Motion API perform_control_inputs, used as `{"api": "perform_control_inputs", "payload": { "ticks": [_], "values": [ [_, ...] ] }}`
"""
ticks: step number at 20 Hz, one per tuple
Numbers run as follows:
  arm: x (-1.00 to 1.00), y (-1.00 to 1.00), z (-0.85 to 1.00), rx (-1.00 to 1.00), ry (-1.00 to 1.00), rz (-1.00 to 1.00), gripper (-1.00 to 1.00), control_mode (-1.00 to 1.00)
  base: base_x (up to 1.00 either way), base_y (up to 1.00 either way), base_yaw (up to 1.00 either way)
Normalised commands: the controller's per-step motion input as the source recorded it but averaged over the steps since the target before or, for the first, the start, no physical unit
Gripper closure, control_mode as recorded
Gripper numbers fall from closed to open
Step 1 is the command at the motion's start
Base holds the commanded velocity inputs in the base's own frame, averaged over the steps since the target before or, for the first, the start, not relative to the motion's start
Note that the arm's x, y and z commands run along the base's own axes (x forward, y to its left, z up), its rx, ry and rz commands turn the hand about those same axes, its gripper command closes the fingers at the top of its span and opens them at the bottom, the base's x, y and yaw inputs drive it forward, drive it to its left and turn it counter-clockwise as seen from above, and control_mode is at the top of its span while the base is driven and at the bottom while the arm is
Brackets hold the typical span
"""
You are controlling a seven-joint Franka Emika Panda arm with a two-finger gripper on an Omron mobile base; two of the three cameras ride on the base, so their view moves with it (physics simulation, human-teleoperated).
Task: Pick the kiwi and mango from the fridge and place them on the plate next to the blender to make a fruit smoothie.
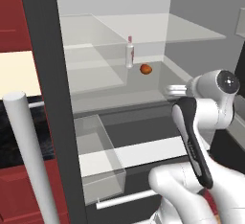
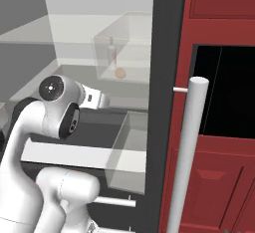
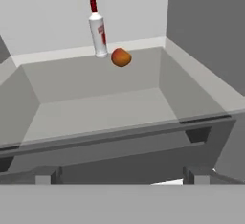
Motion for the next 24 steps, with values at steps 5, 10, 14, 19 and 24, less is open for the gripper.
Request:
{"api": "perform_control_inputs", "payload": {
  "ticks": [5,10,14,19,24],
  "values": [
    [0.69,-0.07,0.00,0.00,0.00,0.04,-1.00,-1.00,0.00,0.00,0.00],
    [0.80,-0.02,0.00,0.00,0.00,0.03,-1.00,-1.00,0.00,0.00,0.00],
    [0.78,-0.03,0.00,0.00,0.01,0.02,-1.00,-1.00,0.00,0.00,0.00],
    [0.76,-0.01,-0.05,0.00,0.01,0.01,-1.00,-1.00,0.00,0.00,0.00],
    [0.82,0.00,-0.21,0.00,0.01,0.00,-1.00,-1.00,0.00,0.00,0.00]
  ]
}}
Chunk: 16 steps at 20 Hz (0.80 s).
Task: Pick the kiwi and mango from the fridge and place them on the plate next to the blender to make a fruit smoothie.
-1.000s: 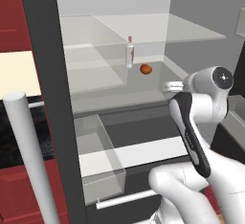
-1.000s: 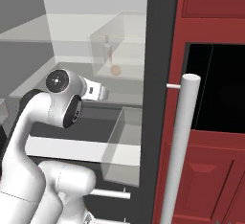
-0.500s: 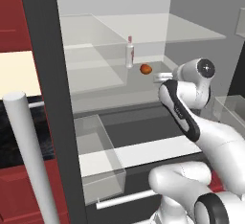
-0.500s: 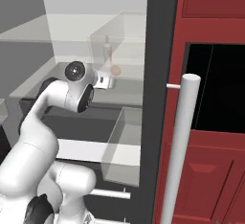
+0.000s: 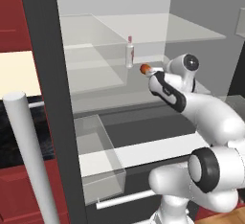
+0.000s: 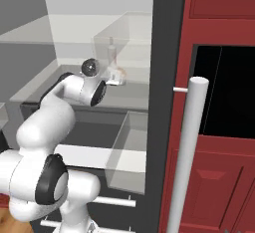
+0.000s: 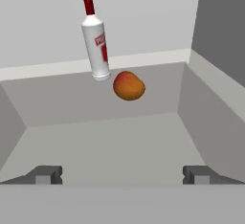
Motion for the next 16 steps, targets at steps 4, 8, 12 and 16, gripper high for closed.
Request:
{"api": "perform_control_inputs", "payload": {
  "ticks": [4,8,12,16],
  "values": [
    [0.78,-0.02,-0.06,0.02,0.04,0.00,-1.00,-1.00,0.00,0.00,0.00],
    [0.66,-0.04,-0.24,0.01,0.04,0.00,-1.00,-1.00,0.00,0.00,0.00],
    [0.57,0.00,-0.30,0.00,0.07,0.00,-1.00,-1.00,0.00,0.00,0.00],
    [0.65,0.00,-0.18,0.00,0.03,0.00,-1.00,-1.00,0.00,0.00,0.00]
  ]
}}
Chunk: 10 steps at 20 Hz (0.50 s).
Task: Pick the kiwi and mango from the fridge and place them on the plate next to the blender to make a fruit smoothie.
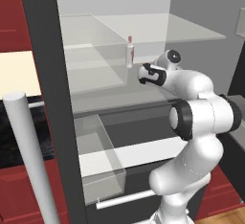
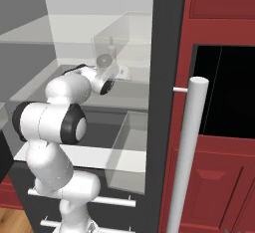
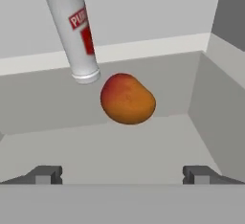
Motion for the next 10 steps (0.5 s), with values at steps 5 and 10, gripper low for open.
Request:
{"api": "perform_control_inputs", "payload": {
  "ticks": [5,10],
  "values": [
    [0.61,0.00,-0.24,0.00,0.00,0.00,-1.00,-1.00,0.00,0.00,0.00],
    [0.66,0.00,-0.23,0.00,0.01,0.00,-1.00,-1.00,0.00,0.00,0.00]
  ]
}}
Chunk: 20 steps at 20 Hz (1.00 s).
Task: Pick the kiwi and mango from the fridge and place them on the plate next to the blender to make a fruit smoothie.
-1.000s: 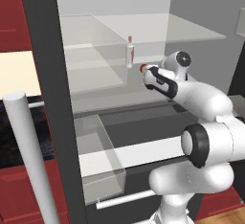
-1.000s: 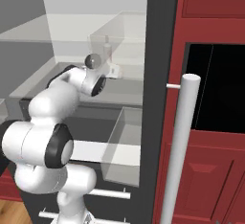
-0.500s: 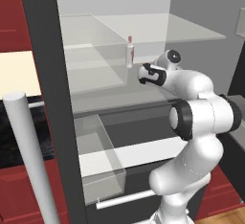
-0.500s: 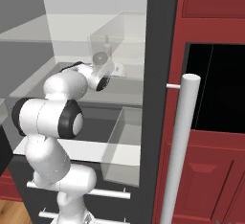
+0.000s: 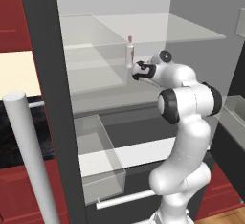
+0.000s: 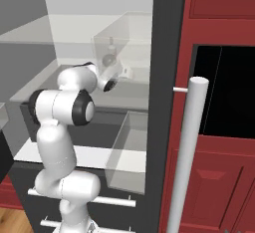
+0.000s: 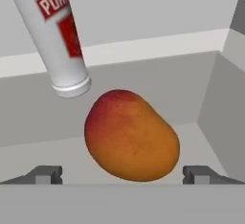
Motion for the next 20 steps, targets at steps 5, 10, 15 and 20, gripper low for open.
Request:
{"api": "perform_control_inputs", "payload": {
  "ticks": [5,10,15,20],
  "values": [
    [0.59,-0.08,-0.14,0.00,0.06,0.00,-1.00,-1.00,0.00,0.00,0.00],
    [0.57,-0.17,-0.13,0.01,0.05,0.00,-1.00,-1.00,0.00,0.00,0.00],
    [0.19,0.00,-0.35,0.00,0.06,0.00,-1.00,-1.00,0.00,0.00,0.00],
    [-0.02,0.00,-0.66,0.00,0.03,0.00,1.00,-1.00,0.00,0.00,0.00]
  ]
}}
